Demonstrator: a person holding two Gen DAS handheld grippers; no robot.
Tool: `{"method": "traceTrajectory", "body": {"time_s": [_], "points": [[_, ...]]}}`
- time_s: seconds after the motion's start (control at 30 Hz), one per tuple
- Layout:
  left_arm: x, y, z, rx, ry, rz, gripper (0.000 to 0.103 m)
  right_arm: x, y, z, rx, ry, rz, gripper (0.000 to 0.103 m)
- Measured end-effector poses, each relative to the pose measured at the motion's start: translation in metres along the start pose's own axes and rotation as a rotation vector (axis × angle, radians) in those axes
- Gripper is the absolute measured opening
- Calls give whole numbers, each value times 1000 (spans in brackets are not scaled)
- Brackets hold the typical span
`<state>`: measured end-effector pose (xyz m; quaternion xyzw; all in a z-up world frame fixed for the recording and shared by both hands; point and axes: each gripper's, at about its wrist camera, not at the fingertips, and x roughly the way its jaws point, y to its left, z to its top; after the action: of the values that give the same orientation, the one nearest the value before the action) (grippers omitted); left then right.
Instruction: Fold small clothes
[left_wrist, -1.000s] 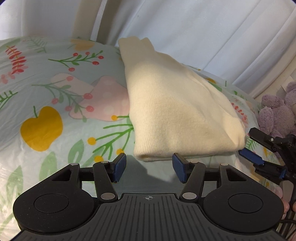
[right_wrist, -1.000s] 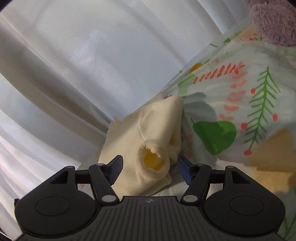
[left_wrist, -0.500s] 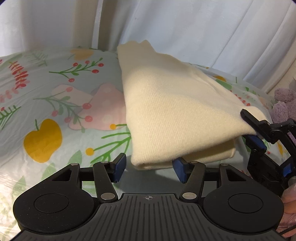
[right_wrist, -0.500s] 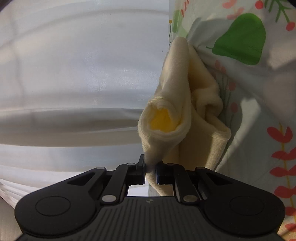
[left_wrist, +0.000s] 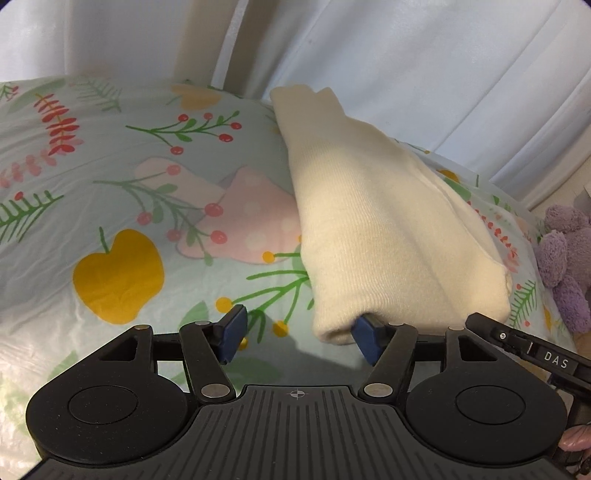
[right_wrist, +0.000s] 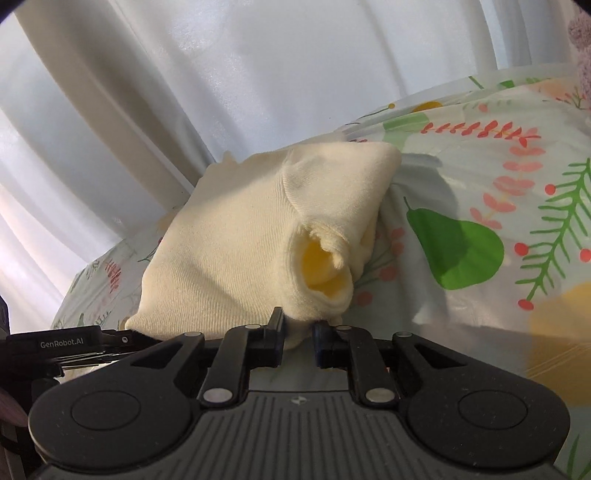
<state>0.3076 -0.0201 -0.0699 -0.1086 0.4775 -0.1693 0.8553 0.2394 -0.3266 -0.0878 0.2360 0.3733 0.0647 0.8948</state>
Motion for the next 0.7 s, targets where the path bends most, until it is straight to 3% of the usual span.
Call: {"method": "traceTrajectory", "body": {"time_s": [0.03,0.1,0.13,0.33,0.47,0.6,0.67,0.7], "points": [[-5,8,1,-7,-2,-17,72,-4,-5,4,-12,3,-5,37],[-13,19,5,-17,0,-56,75,-22,-23,8,-12,-14,-42,55],[-18,25,7,-31,-10,-74,76,-30,-31,12,-6,-20,-41,58],[-31,54,32,-222,-77,-178,79,-52,-80,33,203,-65,31,59],[-18,31,49,-151,-76,-176,79,-45,-83,47,283,-109,119,59],[4,6,57,-93,-37,-173,79,-18,-75,59,250,-62,101,58],[14,-2,59,-90,-25,-177,79,3,-76,63,282,-11,109,49],[19,-6,60,-85,-18,-174,79,13,-76,65,293,14,120,36]]}}
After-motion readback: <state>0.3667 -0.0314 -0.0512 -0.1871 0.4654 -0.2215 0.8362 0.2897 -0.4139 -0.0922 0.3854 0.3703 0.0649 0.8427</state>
